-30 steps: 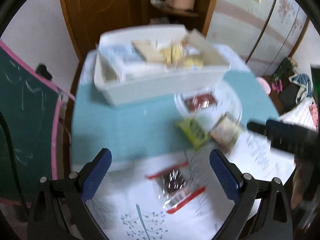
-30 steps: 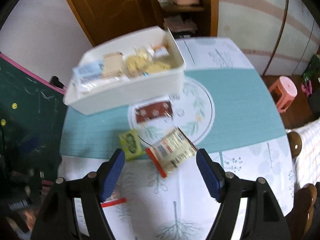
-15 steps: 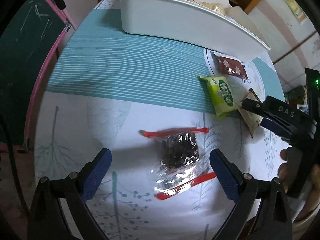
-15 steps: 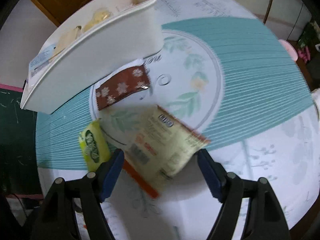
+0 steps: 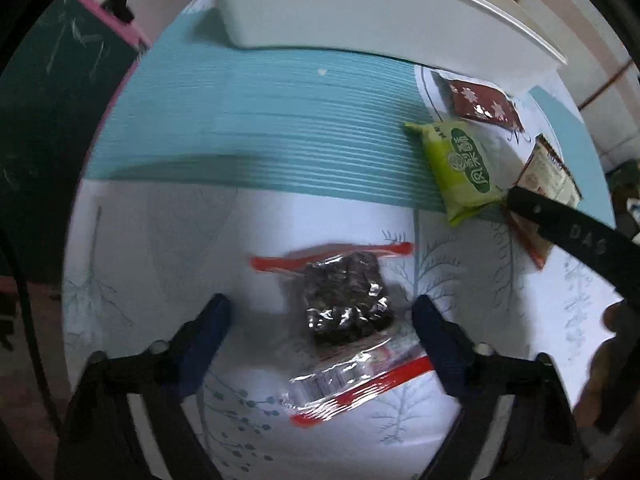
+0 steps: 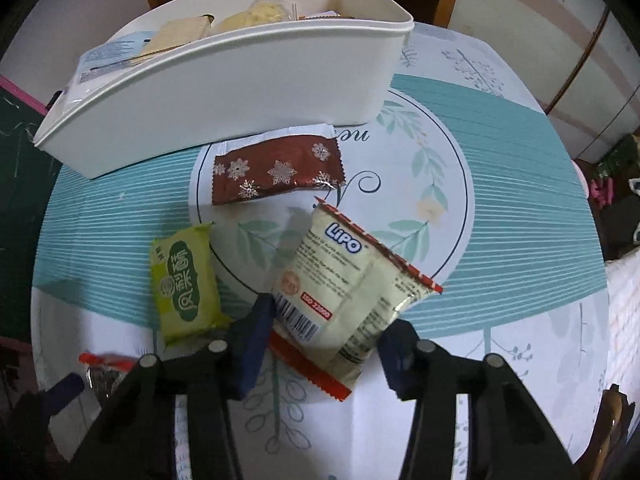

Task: Organize snacks
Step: 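Grasp the red-edged dark pack with the left tool while the right tool grasps the LIPO bag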

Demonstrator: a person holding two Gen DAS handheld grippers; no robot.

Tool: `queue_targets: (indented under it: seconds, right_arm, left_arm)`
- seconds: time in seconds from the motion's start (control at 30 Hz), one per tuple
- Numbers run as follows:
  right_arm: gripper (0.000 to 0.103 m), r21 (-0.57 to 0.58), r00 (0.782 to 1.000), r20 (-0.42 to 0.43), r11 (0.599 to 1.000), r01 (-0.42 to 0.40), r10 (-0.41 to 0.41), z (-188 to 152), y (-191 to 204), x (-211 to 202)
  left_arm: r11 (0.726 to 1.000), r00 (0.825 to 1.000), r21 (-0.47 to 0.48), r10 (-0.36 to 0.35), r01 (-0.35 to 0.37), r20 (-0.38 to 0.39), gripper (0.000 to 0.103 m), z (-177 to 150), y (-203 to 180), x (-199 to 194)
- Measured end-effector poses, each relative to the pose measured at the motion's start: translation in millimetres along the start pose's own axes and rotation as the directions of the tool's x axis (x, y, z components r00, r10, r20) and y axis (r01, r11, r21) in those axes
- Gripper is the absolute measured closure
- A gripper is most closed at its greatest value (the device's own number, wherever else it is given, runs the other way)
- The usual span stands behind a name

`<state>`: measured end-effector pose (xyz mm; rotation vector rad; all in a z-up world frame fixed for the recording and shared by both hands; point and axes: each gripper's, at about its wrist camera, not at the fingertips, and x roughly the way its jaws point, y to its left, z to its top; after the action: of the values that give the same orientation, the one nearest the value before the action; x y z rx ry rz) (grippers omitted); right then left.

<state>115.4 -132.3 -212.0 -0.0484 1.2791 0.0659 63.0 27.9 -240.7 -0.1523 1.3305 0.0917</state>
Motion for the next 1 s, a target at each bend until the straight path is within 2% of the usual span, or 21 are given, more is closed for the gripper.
queue_targets:
  seconds: [0.03,0.07,0.17,0.3,0.53,0.73,0.9,1.0]
  right_arm:
    - [0.056,-0.001,1.000,-0.001,1.000,-0.008,0.008,-1,-3,0]
    - [0.056,0.000,1.000,-0.006,1.000,-0.019,0.019,-1,-7,-1]
    - [0.057,0.009,0.999,-0.012,0.999,-0.046,0.046,1,-19,-3]
    - [0.057,0.028,0.996,-0.014,0.996,-0.083,0.084,-5,-29,-6]
    - [0.057,-0.015,0.987,0.062,0.989,-0.148,0.148,-4,-33,-49]
    - [0.057,-0.074,0.964,0.169,0.978,-0.194,0.204,20,-34,-104]
    - [0.057,-0.118,0.931,0.271,0.968,-0.221,0.245,53,-48,-154]
    - [0.057,-0.139,0.911,0.321,0.965,-0.223,0.257,78,-55,-170]
  left_arm:
    - [1.000,1.000,0.023,0.020,-0.021,0.013,0.041,0,-3,-2]
    - [0.999,0.999,0.046,0.025,-0.026,0.030,0.046,0,-5,-5]
    - [1.000,1.000,0.026,-0.003,0.002,0.022,0.050,0,-2,-7]
    - [1.000,1.000,-0.003,-0.016,0.016,0.026,0.052,4,10,-15]
    - [1.000,0.989,0.004,-0.013,0.013,0.147,0.052,24,6,-74]
    - [1.000,0.959,0.012,0.005,-0.009,0.283,0.052,64,-13,-142]
    - [1.000,0.935,0.010,0.012,-0.017,0.354,0.052,101,-27,-185]
    - [0.999,0.920,0.022,0.017,-0.028,0.392,0.052,122,-37,-203]
